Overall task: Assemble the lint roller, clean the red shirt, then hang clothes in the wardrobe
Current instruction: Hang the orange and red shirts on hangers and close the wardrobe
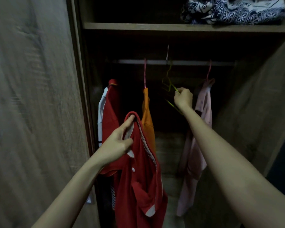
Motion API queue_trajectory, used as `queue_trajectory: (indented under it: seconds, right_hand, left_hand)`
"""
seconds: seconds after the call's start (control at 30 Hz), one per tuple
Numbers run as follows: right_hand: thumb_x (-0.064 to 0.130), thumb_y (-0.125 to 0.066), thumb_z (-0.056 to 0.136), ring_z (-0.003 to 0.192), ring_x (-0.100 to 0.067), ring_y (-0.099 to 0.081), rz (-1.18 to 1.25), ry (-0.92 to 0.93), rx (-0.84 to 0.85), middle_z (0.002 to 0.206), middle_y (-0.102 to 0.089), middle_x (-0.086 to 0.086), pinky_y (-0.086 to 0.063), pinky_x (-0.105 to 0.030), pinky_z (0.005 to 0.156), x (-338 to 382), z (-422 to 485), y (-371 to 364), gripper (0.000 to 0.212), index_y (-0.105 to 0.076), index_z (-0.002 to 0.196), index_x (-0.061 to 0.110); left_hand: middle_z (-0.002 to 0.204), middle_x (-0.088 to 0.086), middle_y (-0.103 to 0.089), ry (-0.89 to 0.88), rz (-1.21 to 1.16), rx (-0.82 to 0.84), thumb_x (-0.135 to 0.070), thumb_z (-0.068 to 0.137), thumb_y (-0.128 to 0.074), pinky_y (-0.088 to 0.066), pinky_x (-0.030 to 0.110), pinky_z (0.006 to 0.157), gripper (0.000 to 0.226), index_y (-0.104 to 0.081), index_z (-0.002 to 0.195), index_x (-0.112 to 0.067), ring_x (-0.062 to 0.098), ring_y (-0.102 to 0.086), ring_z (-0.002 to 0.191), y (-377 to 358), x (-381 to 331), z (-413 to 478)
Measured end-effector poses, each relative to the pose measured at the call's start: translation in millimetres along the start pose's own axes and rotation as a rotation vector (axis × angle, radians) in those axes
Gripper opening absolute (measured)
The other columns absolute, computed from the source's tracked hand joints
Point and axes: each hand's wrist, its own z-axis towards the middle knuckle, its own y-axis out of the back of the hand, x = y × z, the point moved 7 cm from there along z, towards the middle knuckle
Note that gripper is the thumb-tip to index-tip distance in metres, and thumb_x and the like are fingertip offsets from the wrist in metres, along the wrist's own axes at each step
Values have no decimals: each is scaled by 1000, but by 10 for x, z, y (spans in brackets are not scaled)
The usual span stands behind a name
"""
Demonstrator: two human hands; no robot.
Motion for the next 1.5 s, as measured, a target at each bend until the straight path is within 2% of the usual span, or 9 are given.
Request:
queue_trajectory:
  seconds: [0.4,0.6,0.77,0.83,0.9,1.0,1.2,1.37,1.5]
  right_hand:
    - [13,-54,93,69,-5,-54,297,104,-207,85,-61,2,-37,-6,59,-486,-1372,436,21,-60,113,10]
    - [27,-57,93,86,-32,-64,236,-61,146,88,-71,-19,-40,-20,63,-968,-1550,323,15,-67,102,22]
    - [14,-52,95,46,5,-46,182,100,354,43,-50,18,-32,-9,50,-732,-1812,993,29,-60,69,26]
    - [15,-51,95,40,1,-35,177,95,443,40,-41,12,-27,-11,43,-745,-1923,1241,25,-66,76,11]
    - [15,-50,94,39,0,-35,159,83,522,42,-41,9,-27,-10,40,-780,-2049,1382,25,-68,83,4]
    - [18,-51,94,41,0,-39,85,79,631,48,-44,4,-30,-9,42,-814,-2220,1410,31,-66,79,-3]
    - [38,-52,90,50,-2,-38,-18,161,601,52,-45,4,-31,-29,52,-812,-2411,1192,42,-61,68,3]
    - [21,-56,93,45,-2,-35,-44,170,512,44,-37,9,-25,-19,46,-693,-2543,932,34,-54,60,14]
    - [19,-56,94,46,-5,-32,64,104,379,51,-36,1,-23,-20,45,-710,-2586,875,34,-56,63,5]
  left_hand:
    - [148,-11,-25,24,19,2,17,91,-37,-43,-1,61,74,-17,151,-19,-25,-54,64,-11,105,75]
    - [153,-10,-21,32,49,57,21,89,-32,-44,1,67,74,-16,151,-15,-19,-38,116,-59,208,99]
    - [141,-12,-31,47,120,35,23,86,-30,-53,13,68,76,-18,151,-15,-17,-61,84,22,340,231]
    - [149,-5,-31,50,179,40,21,86,-33,-53,27,86,77,-17,152,-14,6,-62,110,73,438,314]
    - [156,2,-27,50,225,64,20,86,-34,-56,23,75,79,-15,153,-16,14,-59,113,87,511,370]
    - [158,4,-20,38,298,72,22,85,-33,-47,5,61,77,-14,152,-10,14,-38,133,44,525,420]
    - [159,6,-15,-33,430,124,21,82,-35,-34,14,102,78,-15,152,-8,11,-23,142,-159,475,414]
    - [160,11,-6,-206,518,149,20,78,-38,-4,4,109,79,-18,151,-3,12,-5,146,-548,175,182]
    - [161,8,1,-348,535,153,20,75,-39,-6,0,107,82,-18,151,-3,5,-3,143,-768,16,-58]
